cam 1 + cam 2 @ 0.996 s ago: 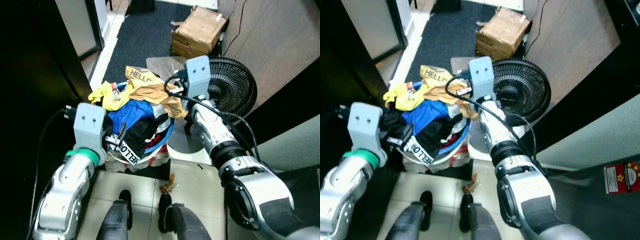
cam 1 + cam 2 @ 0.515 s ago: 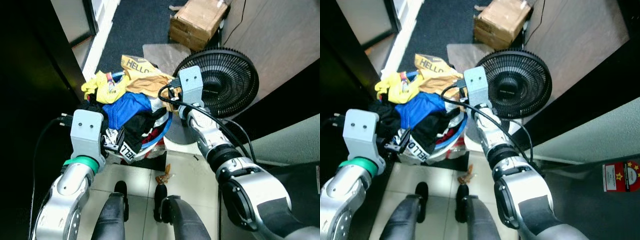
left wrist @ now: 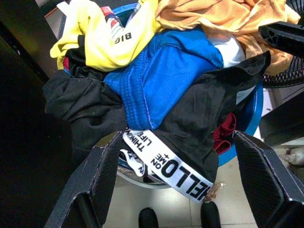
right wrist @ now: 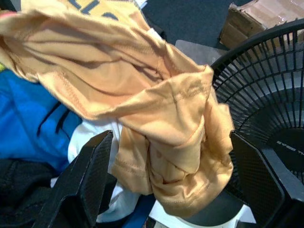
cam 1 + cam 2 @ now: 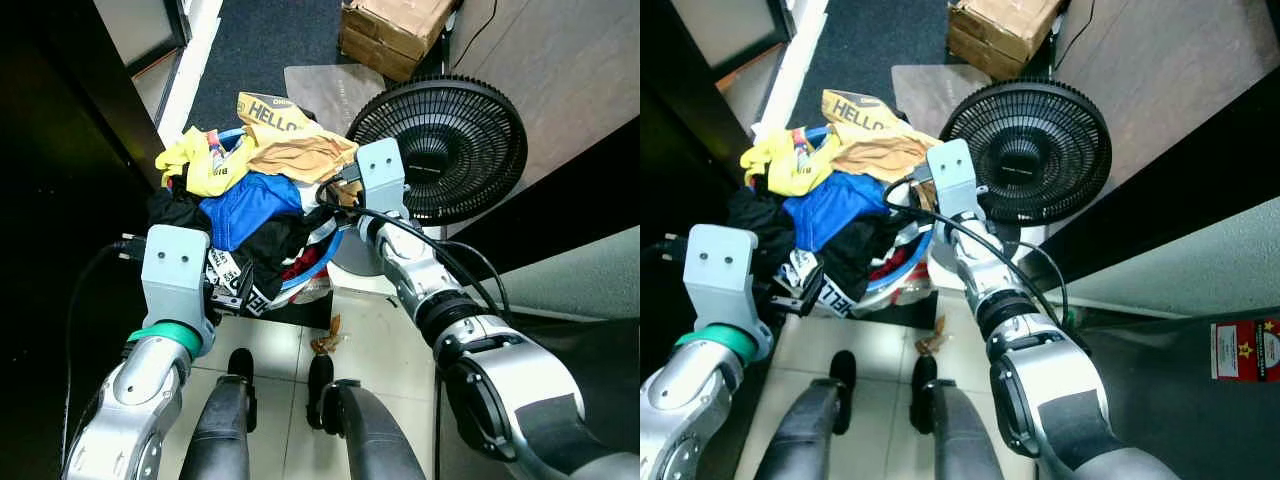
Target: Clothes washing
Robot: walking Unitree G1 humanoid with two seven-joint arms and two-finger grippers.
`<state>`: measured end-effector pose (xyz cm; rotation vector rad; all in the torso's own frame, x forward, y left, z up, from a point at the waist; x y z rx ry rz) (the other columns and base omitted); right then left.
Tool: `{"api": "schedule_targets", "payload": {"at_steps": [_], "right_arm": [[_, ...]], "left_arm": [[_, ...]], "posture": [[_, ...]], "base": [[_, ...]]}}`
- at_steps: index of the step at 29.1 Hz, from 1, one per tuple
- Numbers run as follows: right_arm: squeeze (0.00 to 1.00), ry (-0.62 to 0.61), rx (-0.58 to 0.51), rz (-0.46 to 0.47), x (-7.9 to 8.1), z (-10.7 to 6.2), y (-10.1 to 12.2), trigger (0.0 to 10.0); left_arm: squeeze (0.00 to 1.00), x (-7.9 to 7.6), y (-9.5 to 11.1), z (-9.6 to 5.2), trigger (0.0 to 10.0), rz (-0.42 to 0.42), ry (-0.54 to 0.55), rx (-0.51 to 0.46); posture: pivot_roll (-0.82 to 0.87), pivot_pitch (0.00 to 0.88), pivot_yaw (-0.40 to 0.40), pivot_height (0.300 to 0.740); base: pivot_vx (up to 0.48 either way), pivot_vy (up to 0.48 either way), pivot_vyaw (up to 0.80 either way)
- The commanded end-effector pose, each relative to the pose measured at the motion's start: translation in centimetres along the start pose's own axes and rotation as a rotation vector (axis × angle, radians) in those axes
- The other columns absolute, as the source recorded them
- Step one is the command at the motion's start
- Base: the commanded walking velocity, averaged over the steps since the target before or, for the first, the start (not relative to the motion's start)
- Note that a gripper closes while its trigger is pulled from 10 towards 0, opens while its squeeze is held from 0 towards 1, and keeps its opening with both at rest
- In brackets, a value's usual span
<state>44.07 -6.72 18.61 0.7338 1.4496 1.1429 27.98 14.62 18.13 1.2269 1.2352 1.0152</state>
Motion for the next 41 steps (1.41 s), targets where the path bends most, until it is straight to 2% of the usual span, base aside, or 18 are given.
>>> {"api": "schedule_targets", "payload": {"at_steps": [1,2,3,8,9,10,11,12,13,14,15,23,24,25,26,29,30,41], "right_arm": [[1.00,0.022,0.058,-0.009,0.7,-0.4,-1.6,10.0],[1.00,0.024,0.077,-0.020,0.9,-0.5,-2.0,10.0],[0.00,0.022,0.092,-0.028,1.0,-0.6,-2.3,10.0],[0.00,0.009,0.081,-0.017,1.1,-0.5,-2.0,10.0],[0.00,-0.003,0.048,0.007,0.9,-0.4,-1.3,9.8],[0.00,-0.014,0.017,0.019,0.6,-0.2,-0.7,8.8],[0.00,-0.014,0.017,0.019,0.6,-0.2,-0.7,8.8],[0.00,-0.024,-0.014,0.029,0.2,-0.1,0.0,3.0],[0.00,-0.029,-0.039,0.037,-0.1,0.0,0.6,1.7],[0.00,-0.029,-0.039,0.037,-0.1,0.0,0.6,1.7],[0.00,-0.034,-0.088,0.047,-0.6,0.1,1.6,0.0],[0.00,-0.048,-0.121,0.042,-1.4,0.2,2.4,0.0],[0.00,-0.062,-0.123,0.039,-1.9,0.3,2.5,2.9],[0.00,-0.062,-0.123,0.039,-1.9,0.3,2.5,2.9],[0.00,-0.081,-0.141,0.044,-2.5,0.3,2.9,10.0],[0.00,-0.102,-0.175,0.044,-3.1,0.3,3.6,10.0],[0.00,-0.140,-0.263,0.054,-4.3,-0.2,4.8,10.0],[0.00,-0.185,-0.388,0.051,-5.4,-2.9,5.1,10.0]], "left_arm": [[0.00,0.0,-0.6,-0.5,10.0,-0.006,0.005,0.028],[0.00,0.1,-0.6,-0.6,10.0,-0.006,0.009,0.030],[0.00,0.2,-0.7,-0.5,10.0,-0.006,0.017,0.031],[0.00,0.3,-0.6,-0.3,10.0,-0.009,0.027,0.028],[0.00,0.2,-0.3,-0.1,10.0,-0.011,0.026,0.020],[0.00,0.1,-0.2,0.1,10.0,-0.011,0.023,0.014],[0.00,0.1,-0.2,0.1,10.0,-0.011,0.023,0.014],[0.00,0.1,-0.1,0.5,10.0,-0.010,0.019,0.007],[0.00,0.1,0.0,1.0,10.0,-0.008,0.015,0.001],[0.00,0.1,0.0,1.0,10.0,-0.008,0.015,0.001],[0.00,0.0,0.3,1.6,10.0,-0.005,0.008,-0.013],[0.00,-0.1,1.1,2.9,10.0,0.002,-0.007,-0.050],[0.00,-0.1,1.3,3.4,10.0,0.007,-0.010,-0.060],[0.00,-0.1,1.3,3.4,10.0,0.007,-0.010,-0.060],[0.00,0.0,1.6,3.8,10.0,0.010,-0.011,-0.072],[0.00,0.1,1.8,3.9,10.0,0.012,-0.013,-0.084],[0.00,0.3,2.2,4.2,10.0,0.019,-0.015,-0.102],[0.00,1.1,2.5,5.1,10.0,0.041,-0.020,-0.125]], "posture": [[0.16,0.565,-0.082,0.740],[0.15,0.572,-0.081,0.740],[0.15,0.571,-0.084,0.740],[0.15,0.556,-0.085,0.740],[0.15,0.556,-0.085,0.740],[0.15,0.534,-0.085,0.740],[0.15,0.534,-0.085,0.740],[0.14,0.514,-0.084,0.740],[0.14,0.496,-0.084,0.740],[0.14,0.496,-0.084,0.740],[0.13,0.457,-0.083,0.740],[0.12,0.381,-0.079,0.740],[0.12,0.344,-0.077,0.740],[0.12,0.344,-0.077,0.740],[0.12,0.307,-0.077,0.740],[0.12,0.283,-0.076,0.740],[0.12,0.235,-0.070,0.740],[0.11,0.152,-0.052,0.740]], "base": [[0.000,0.000,0.00],[0.000,0.000,0.00],[0.000,0.000,0.00],[0.000,0.000,0.00],[0.000,0.000,0.00],[0.000,0.000,0.00],[0.000,0.000,0.00],[0.000,0.000,0.00],[0.000,0.000,0.00],[0.000,0.000,0.00],[0.000,0.000,0.00],[0.000,0.000,0.00],[0.000,0.000,0.00],[0.000,0.000,0.00],[0.000,0.000,0.00],[0.000,0.000,0.00],[0.000,0.000,0.00],[0.000,0.000,0.00]]}}
Point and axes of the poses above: a point about 5 cm out from each wrist's last joint towards the gripper, its own z axis pointing out of the wrist towards the gripper, its own y axis along the axis of the wrist's last joint, x = y × z, the point moved 4 cm from there along z, pointing out of the wrist towards the gripper, and after that the axes turned 11 degrees about -z, right-handed, at the moved point
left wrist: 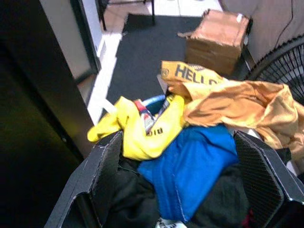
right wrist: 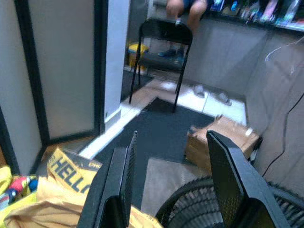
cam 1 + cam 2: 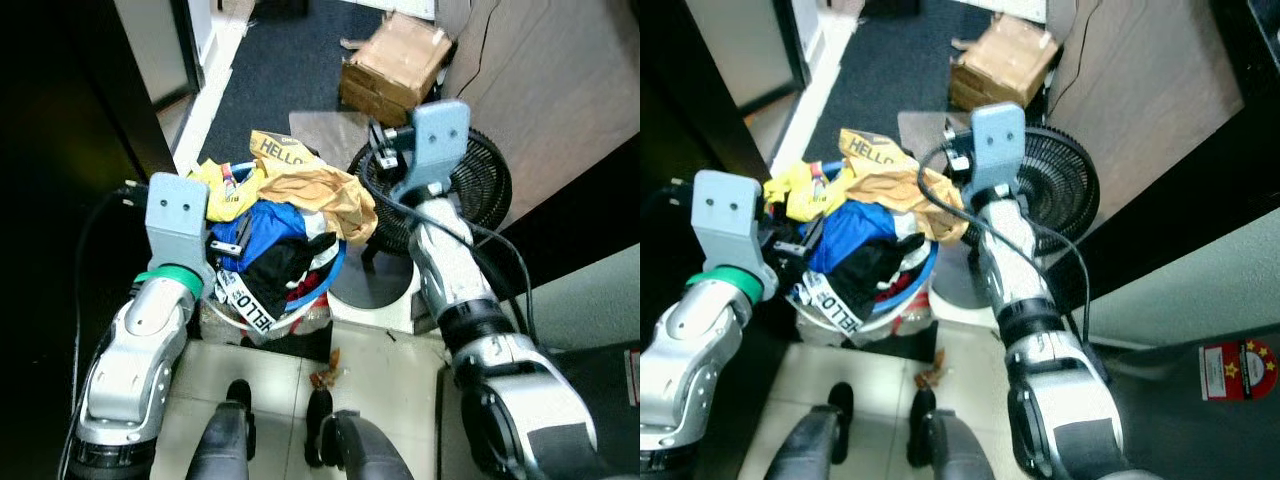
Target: Clothes washing
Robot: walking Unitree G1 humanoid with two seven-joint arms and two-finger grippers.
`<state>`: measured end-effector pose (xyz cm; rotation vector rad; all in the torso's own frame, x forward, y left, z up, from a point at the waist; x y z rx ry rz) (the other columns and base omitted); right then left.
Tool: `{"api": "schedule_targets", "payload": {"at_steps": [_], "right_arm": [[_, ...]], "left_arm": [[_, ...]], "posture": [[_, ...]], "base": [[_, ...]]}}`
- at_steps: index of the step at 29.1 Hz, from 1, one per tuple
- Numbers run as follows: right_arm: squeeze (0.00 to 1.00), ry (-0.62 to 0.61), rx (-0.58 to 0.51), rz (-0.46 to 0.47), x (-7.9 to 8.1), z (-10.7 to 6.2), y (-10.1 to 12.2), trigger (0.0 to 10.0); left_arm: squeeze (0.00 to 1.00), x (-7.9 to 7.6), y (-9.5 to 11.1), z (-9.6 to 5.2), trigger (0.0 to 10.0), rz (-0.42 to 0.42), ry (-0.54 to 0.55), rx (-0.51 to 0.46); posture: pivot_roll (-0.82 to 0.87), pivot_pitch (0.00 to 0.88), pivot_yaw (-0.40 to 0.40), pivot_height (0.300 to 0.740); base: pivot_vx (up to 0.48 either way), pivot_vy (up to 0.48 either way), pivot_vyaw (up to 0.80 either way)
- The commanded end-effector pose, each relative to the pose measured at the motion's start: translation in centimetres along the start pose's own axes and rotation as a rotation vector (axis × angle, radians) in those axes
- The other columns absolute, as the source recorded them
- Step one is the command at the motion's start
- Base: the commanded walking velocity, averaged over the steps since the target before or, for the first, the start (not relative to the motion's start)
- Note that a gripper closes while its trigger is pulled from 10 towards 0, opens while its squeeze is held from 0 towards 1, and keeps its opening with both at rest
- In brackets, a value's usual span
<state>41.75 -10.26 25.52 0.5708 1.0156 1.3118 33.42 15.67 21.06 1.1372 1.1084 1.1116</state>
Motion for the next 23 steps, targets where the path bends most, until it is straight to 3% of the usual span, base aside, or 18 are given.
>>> {"api": "schedule_targets", "payload": {"at_steps": [1,5,7,13,15,19,23], "right_arm": [[0.00,-0.003,0.003,-0.003,-0.3,-0.8,-0.3,10.0],[0.00,0.004,-0.005,-0.018,-0.3,-2.1,-0.2,10.0],[0.00,0.005,0.015,-0.035,-0.5,-3.7,-0.8,10.0],[0.00,0.000,0.043,-0.040,-0.5,-4.7,-1.6,10.0],[0.00,-0.022,0.122,0.009,0.5,-6.5,-3.2,10.0],[0.00,-0.022,0.122,0.009,0.5,-6.5,-3.2,10.0],[0.00,0.005,0.144,0.036,1.9,-6.9,-3.3,10.0]], "left_arm": [[0.00,-0.1,-0.9,0.1,10.0,0.004,-0.014,0.024],[0.00,-0.1,-1.2,0.8,10.0,0.014,-0.028,0.015],[0.00,-0.4,-1.8,1.2,10.0,0.024,-0.048,0.020],[0.00,-0.6,-2.4,1.5,10.0,0.029,-0.062,0.029],[0.00,-0.4,-2.8,1.7,10.0,0.023,-0.067,0.036],[0.00,-0.4,-2.8,1.7,10.0,0.023,-0.067,0.036],[0.00,-0.5,-2.9,2.0,10.0,0.001,-0.067,0.024]], "posture": [[0.10,0.137,-0.050,0.740],[0.04,0.090,-0.040,0.740],[0.03,0.073,-0.030,0.740],[0.02,0.061,-0.017,0.740],[0.02,0.042,-0.003,0.740],[0.02,0.042,-0.003,0.740],[0.02,0.024,-0.014,0.740]], "base": [[0.000,0.000,0.00],[0.000,0.000,0.00],[0.000,0.000,0.00],[0.000,0.000,0.00],[0.000,0.000,0.00],[0.000,0.000,0.00],[0.000,0.000,0.00]]}}
Point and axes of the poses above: a point about 5 cm out from each wrist's last joint towards the gripper, its own z axis pointing out of the wrist towards the gripper, its own y axis along the axis of the wrist's last joint, x = y × z, the point moved 4 cm from there along z, pointing out of the wrist towards the gripper, and after that the axes turned 11 degrees about -z, right-handed, at the moved point
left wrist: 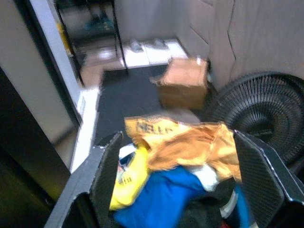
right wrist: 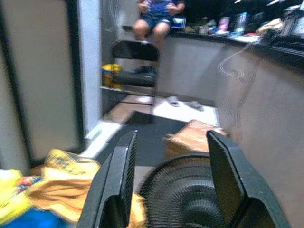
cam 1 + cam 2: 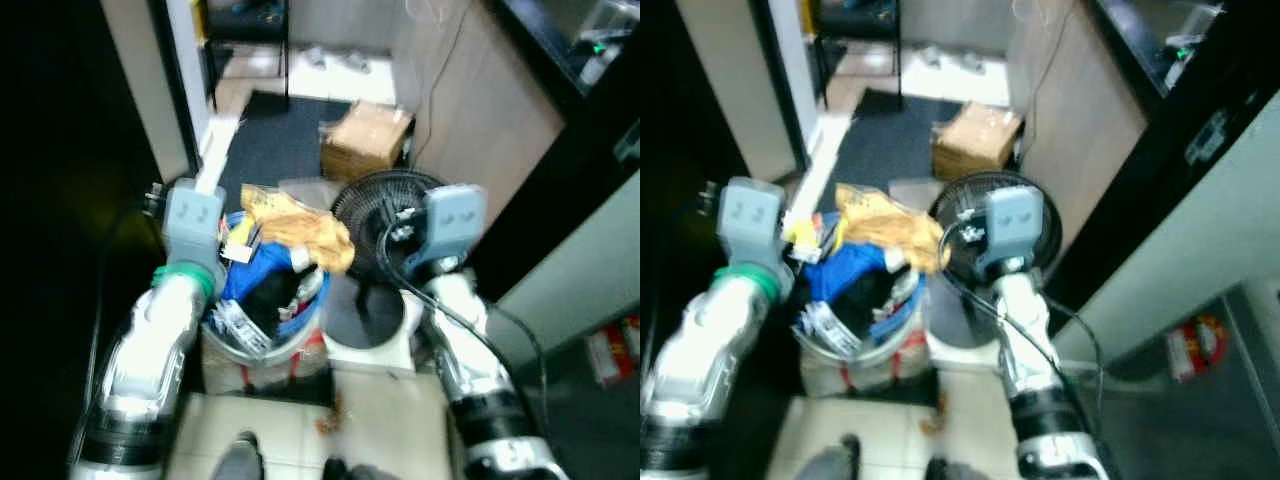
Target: Clothes washing
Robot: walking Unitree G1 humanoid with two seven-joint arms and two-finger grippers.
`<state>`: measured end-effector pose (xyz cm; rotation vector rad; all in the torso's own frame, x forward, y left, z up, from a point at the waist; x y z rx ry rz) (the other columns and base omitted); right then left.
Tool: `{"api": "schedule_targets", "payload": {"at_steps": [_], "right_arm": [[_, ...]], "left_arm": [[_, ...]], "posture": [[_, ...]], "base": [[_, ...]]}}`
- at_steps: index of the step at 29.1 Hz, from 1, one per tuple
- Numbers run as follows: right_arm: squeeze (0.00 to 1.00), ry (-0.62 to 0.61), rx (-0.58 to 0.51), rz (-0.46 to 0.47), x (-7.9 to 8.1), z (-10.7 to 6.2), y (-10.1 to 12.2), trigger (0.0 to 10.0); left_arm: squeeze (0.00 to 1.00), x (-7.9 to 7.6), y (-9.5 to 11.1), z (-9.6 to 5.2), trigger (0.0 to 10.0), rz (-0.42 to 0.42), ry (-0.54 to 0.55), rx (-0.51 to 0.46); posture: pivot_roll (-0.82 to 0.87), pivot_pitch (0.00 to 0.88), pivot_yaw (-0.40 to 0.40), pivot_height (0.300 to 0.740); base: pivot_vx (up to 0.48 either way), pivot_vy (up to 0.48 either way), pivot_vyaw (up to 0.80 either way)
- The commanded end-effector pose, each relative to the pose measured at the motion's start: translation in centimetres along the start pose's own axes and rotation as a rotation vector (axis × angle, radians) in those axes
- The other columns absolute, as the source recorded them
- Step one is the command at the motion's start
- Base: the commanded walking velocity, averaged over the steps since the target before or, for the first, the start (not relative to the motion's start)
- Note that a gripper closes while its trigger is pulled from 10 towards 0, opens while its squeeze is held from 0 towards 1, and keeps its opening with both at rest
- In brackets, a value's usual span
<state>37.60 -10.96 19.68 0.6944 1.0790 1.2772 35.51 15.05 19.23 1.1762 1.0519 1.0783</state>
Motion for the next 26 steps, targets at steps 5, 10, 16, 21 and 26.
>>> {"api": "schedule_targets", "payload": {"at_steps": [5,10,16,21,26], "right_arm": [[0.00,0.034,0.019,-0.007,0.5,0.1,-0.1,10.0],[0.00,0.038,0.028,-0.012,0.5,-0.2,0.1,10.0],[0.00,0.051,0.035,-0.008,1.0,-0.5,0.1,10.0],[0.00,0.064,0.041,-0.010,1.3,-0.5,0.0,10.0],[0.00,0.093,0.045,-0.017,1.9,-0.7,-0.1,10.0]], "left_arm": [[0.00,-0.4,-0.9,0.4,10.0,-0.021,-0.001,0.012],[0.00,-0.4,-1.1,0.5,10.0,-0.019,-0.002,0.003],[0.00,-0.4,-1.3,0.4,10.0,-0.019,-0.002,0.003],[0.00,-0.4,-1.4,0.4,10.0,-0.013,0.004,-0.007],[0.00,-0.5,-1.5,0.5,10.0,-0.013,0.014,-0.015]], "posture": [[0.03,0.020,-0.016,0.740],[0.03,0.020,-0.018,0.740],[0.03,0.019,-0.021,0.740],[0.03,0.019,-0.022,0.740],[0.03,0.027,-0.024,0.740]], "base": [[0.000,0.000,0.00],[0.000,0.000,0.00],[0.000,0.000,0.00],[0.000,0.000,0.00],[0.452,0.000,0.00]]}}
Point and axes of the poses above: a point about 5 cm out from each wrist's last joint towards the gripper, its own z axis pointing out of the wrist towards the gripper, its own y axis along the axis of the wrist's last joint, x = y × z, the point moved 4 cm from there along z, pointing out of the wrist towards the gripper, and after that the axes turned 11 degrees about -z, right-handed, at the moved point
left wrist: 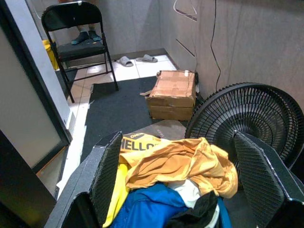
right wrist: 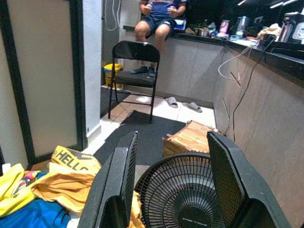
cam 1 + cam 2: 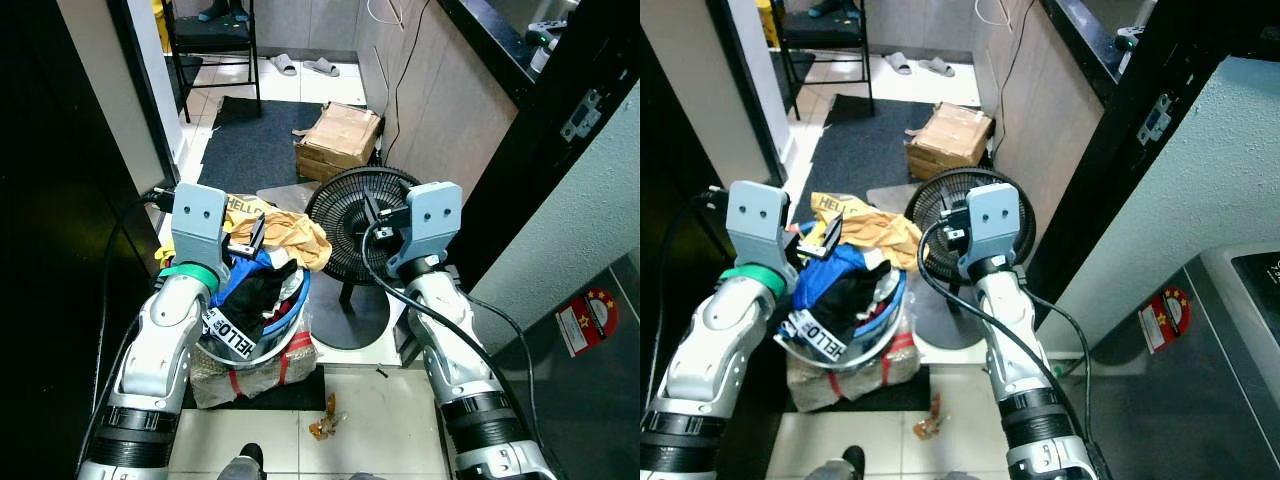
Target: Clothes washing
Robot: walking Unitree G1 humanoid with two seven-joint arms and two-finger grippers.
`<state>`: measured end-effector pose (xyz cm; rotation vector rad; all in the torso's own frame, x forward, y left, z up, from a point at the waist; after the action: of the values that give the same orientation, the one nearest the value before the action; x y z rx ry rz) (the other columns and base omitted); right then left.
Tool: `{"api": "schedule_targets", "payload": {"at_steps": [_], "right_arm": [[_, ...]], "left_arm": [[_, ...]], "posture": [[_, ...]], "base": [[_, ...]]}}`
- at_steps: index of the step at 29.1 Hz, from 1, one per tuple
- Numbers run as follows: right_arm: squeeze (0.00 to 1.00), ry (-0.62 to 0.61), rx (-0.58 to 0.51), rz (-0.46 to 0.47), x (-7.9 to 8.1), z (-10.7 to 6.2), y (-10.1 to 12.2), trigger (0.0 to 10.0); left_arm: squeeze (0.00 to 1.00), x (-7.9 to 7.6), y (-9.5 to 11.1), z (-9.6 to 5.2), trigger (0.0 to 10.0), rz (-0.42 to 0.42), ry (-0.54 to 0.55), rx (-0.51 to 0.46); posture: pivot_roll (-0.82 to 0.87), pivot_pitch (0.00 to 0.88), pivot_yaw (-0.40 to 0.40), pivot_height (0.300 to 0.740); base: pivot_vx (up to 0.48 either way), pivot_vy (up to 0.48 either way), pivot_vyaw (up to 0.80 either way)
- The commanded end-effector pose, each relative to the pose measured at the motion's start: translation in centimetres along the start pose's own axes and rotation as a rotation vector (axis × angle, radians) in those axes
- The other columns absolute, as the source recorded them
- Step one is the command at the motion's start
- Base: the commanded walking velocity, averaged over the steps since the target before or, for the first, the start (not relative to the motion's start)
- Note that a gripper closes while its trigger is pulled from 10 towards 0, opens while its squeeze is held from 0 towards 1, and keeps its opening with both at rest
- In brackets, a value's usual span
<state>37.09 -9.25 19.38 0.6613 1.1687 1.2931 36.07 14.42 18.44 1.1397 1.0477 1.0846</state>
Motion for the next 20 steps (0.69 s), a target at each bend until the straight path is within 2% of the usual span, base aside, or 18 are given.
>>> {"api": "schedule_targets", "payload": {"at_steps": [1,3,8,14,20], "right_arm": [[0.00,0.012,0.020,-0.013,0.24,-0.37,-0.37,10.0],[0.00,0.019,0.035,-0.036,0.37,-0.40,-0.52,10.0],[0.00,0.010,0.036,-0.025,0.30,-0.44,-0.49,10.0],[0.00,0.005,0.033,-0.005,-0.01,-0.45,-0.37,10.0],[0.00,0.009,0.034,-0.004,0.08,-0.48,-0.31,10.0]], "left_arm": [[0.00,-0.02,-0.62,-0.12,10.0,0.002,0.005,0.014],[0.00,-0.02,-0.68,-0.14,10.0,0.001,0.006,0.014],[0.00,0.05,-0.74,-0.17,10.0,0.001,0.009,0.015],[0.00,0.11,-0.86,-0.17,10.0,-0.003,0.016,0.017],[0.00,0.22,-1.12,-0.17,10.0,-0.015,0.027,0.031]], "posture": [[0.03,0.029,-0.025,0.740],[0.03,0.032,-0.025,0.740],[0.03,0.035,-0.025,0.740],[0.03,0.037,-0.026,0.740],[0.03,0.038,-0.026,0.740]], "base": [[0.454,0.000,0.56],[0.456,0.000,0.80],[0.458,0.000,0.80],[0.448,0.000,0.00],[0.089,0.000,0.00]]}}
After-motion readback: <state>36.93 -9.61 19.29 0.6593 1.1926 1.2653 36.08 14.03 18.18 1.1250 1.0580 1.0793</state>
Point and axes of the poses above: a point about 5 cm out from each wrist's last joint towards the gripper, its own z axis pointing out of the wrist towards the gripper, its own y axis along the axis of the wrist's last joint, x = y × z, the point moved 4 cm from there along z, pointing out of the wrist towards the gripper, and after that the axes turned 11 degrees about -z, right-handed, at the moved point
